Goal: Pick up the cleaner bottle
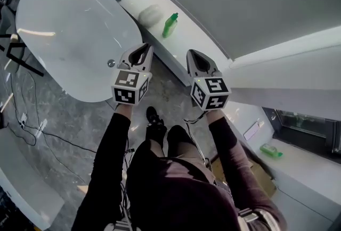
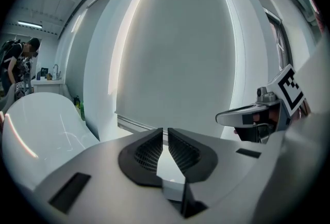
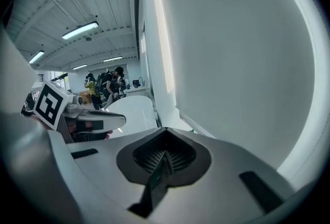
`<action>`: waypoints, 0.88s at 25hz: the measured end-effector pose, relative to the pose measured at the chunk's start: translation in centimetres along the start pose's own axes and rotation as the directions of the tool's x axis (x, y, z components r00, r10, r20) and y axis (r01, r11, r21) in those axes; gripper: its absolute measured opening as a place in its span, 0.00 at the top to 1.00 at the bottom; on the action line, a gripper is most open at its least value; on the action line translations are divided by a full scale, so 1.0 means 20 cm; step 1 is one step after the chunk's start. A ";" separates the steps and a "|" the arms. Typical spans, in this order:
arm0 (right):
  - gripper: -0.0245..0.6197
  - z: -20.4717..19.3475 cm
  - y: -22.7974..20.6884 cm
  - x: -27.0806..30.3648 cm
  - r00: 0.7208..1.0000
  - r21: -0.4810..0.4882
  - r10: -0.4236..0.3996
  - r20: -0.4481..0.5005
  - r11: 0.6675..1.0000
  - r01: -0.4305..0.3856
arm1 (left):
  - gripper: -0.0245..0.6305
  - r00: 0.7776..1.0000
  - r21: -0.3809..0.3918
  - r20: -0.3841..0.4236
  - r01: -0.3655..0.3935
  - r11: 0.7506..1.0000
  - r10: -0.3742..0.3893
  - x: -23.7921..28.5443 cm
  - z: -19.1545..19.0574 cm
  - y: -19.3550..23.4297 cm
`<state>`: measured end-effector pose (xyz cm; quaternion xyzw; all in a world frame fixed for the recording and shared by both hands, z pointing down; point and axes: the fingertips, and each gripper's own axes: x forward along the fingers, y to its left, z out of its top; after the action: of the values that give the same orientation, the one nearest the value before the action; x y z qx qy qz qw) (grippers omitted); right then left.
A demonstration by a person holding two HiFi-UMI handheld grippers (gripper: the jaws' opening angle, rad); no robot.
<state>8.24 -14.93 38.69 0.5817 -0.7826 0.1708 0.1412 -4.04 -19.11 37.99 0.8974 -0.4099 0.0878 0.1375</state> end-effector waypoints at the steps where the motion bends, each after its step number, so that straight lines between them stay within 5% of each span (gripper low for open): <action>1: 0.96 0.00 -0.01 0.02 1.000 0.005 -0.006 -0.001 1.000 0.006 | 0.92 1.000 -0.004 -0.009 0.003 1.000 -0.003 0.04 -0.02 0.01; 12: 0.96 -0.18 -0.28 0.34 0.997 0.000 -0.053 -0.063 0.999 0.053 | 0.65 0.988 0.005 -0.150 0.041 0.999 -0.040 0.59 -0.34 0.16; 22: 0.96 -0.41 -0.48 0.72 0.992 0.025 -0.049 -0.120 0.998 0.053 | 0.62 0.971 0.034 -0.233 0.064 0.997 -0.054 1.03 -0.64 0.26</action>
<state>13.46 -26.36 53.15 0.5922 -0.7552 0.2126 0.1839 4.79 -32.88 56.59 0.8956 -0.3622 0.1961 0.1683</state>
